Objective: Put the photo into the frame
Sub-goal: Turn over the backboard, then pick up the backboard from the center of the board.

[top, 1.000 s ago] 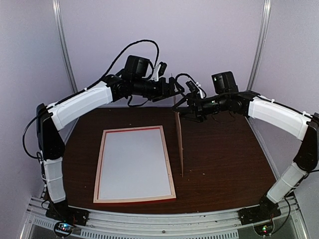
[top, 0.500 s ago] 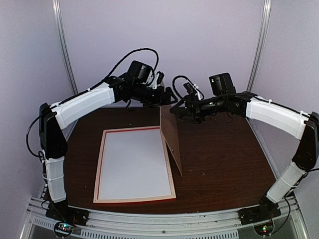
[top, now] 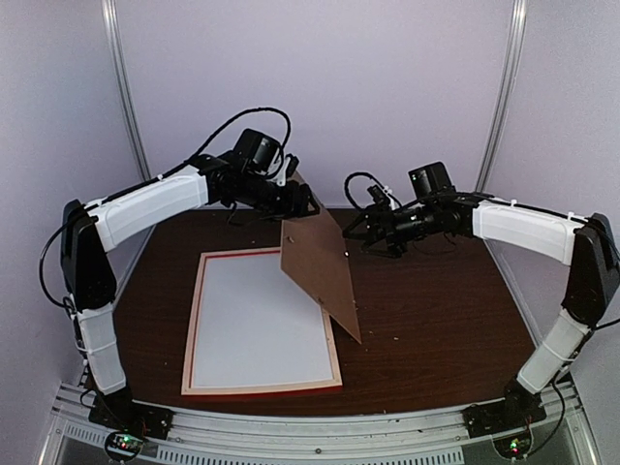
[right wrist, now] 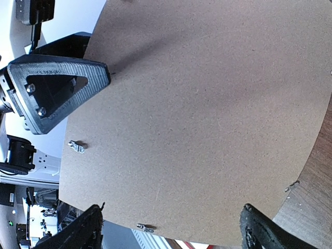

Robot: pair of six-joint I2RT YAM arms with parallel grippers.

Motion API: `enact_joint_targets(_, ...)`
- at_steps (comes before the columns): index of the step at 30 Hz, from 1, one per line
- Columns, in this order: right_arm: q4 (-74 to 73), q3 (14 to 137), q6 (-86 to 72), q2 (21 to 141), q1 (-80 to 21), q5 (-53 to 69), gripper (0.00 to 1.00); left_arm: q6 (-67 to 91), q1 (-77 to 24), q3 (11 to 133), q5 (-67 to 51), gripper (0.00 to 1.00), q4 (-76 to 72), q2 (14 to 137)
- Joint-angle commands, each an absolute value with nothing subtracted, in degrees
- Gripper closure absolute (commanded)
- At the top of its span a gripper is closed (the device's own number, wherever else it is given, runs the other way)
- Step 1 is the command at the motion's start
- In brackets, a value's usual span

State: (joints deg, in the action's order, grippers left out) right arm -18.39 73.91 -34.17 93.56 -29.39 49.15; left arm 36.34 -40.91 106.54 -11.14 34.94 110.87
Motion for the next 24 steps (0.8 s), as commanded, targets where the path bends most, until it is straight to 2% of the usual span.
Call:
enact_joint_targets(1, -16.35, 73.53, -33.97, 94.75, -28.88, 49.47, 0.09, 35.81, -40.23, 103.5, -11.07, 0.32, 33.69, 107.38)
enact_joint_targets(14, -14.53, 73.91, -34.8, 99.66, -28.59, 50.89, 0.09, 36.69, -38.64, 97.91, -11.59, 0.48, 32.71, 104.43)
enact_joint_targets(24, -14.02, 73.5, -34.7, 101.04, -28.35, 50.98, 0.09, 37.57, -37.29, 94.5, -13.11, 0.64, 31.47, 103.59)
